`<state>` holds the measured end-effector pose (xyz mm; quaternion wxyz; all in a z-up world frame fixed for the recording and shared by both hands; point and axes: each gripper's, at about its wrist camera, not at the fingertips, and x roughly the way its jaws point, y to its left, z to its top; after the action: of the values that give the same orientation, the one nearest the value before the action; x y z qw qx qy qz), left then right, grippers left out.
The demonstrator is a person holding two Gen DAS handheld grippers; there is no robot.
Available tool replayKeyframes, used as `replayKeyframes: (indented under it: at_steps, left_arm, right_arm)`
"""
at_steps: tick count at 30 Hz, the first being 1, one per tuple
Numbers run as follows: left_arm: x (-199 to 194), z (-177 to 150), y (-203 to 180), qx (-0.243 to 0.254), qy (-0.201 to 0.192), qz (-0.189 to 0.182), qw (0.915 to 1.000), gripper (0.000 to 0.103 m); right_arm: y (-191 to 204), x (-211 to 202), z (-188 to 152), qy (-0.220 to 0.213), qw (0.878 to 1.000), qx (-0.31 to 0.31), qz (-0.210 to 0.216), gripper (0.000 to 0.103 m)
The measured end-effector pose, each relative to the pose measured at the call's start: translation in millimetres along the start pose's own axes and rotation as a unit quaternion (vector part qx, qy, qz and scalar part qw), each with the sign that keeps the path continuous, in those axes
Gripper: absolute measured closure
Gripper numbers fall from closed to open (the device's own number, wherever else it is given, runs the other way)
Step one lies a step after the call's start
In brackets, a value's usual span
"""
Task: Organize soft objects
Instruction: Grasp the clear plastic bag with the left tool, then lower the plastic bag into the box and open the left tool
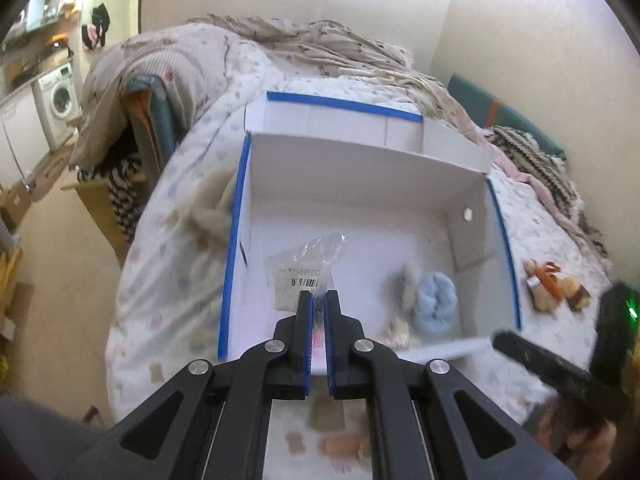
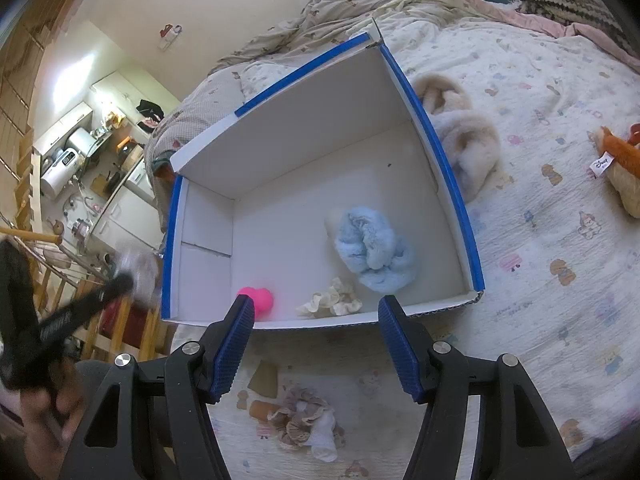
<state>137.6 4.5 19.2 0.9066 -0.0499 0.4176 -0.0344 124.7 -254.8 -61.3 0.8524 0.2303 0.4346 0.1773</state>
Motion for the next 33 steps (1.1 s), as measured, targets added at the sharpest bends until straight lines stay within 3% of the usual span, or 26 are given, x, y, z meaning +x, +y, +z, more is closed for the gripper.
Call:
replayKeyframes:
  at_steps: [5,13,24,26,30,33]
  left_arm:
    - [41,17,-4,0.007,0.021,0.022,0.9995,0.098]
    - [93,6,-6,0.018,0.072,0.041,0.9964,0.098]
    - [105,-5,-3,0.021,0.095,0.054,0.9938,0.098]
    - [101,-6,-3,0.027,0.093,0.056,0.9937,0.095]
    - [90,-7,-3,0.026,0.086,0.057,0.9943,0.073]
    - [75,-9,-5,0.035,0.072,0.055,0.9953,0.066]
  right_arm:
    - [0,0,0,0.000,1.000,-0.002,-0.001,0.035]
    - [-1,1,2,0.000,1.000,0.001,0.001,0.035]
    - [-1,3,1,0.001,1.000,0.001,-0.001,0.035]
    - [-1,3,1,0.001,1.000,0.001,-0.001,0.035]
    - [0,3,1,0.000,1.000,0.000,-0.002,0.035]
    - [1,3,1,-0.001,1.000,-0.002,-0.003,0.035]
